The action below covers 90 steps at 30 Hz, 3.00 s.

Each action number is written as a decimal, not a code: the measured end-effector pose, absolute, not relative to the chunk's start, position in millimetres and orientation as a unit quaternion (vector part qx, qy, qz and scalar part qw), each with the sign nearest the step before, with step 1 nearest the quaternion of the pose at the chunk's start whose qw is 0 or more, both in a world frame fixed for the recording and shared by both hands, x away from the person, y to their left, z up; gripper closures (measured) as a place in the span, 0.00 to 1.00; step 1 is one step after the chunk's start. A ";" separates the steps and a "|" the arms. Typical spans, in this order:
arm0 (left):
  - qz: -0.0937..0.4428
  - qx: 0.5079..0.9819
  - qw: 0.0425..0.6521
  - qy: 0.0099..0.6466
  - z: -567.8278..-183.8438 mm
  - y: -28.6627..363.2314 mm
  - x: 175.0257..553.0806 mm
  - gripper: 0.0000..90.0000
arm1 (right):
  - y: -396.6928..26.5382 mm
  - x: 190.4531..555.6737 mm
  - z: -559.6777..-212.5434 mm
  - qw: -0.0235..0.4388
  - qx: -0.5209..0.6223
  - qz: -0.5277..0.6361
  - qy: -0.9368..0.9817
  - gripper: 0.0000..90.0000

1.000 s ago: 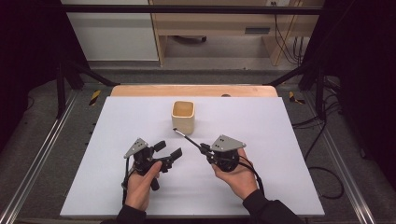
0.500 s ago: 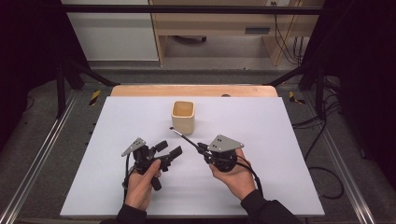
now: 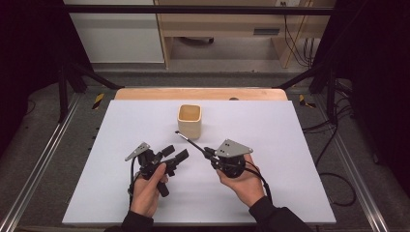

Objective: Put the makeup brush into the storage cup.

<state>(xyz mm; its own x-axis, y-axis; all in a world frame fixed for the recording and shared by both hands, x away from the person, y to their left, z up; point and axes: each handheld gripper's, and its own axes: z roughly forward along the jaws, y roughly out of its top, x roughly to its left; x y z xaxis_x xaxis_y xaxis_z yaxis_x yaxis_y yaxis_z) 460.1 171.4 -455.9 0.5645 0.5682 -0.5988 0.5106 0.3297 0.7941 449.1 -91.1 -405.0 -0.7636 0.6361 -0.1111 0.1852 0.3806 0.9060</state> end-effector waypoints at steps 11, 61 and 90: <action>0.007 0.564 0.676 0.475 -457.1 171.9 462.8 0.10 | -87.8 448.6 -406.0 0.228 0.255 0.496 0.798 0.93; -0.023 0.514 0.697 0.500 -454.5 159.7 474.6 0.23 | -79.8 447.6 -409.9 0.225 0.249 0.498 0.800 0.93; -0.026 0.507 0.708 0.492 -446.7 155.1 470.9 0.37 | -79.8 444.4 -407.2 0.228 0.248 0.506 0.794 0.93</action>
<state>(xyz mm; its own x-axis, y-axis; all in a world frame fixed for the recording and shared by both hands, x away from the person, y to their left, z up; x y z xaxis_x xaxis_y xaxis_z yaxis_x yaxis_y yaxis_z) 470.9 155.1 -446.7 0.5155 0.4620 -0.7217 0.5348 0.4847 0.6922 444.4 -79.8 -407.2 -0.7729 0.6249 -0.1100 0.1641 0.3643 0.9167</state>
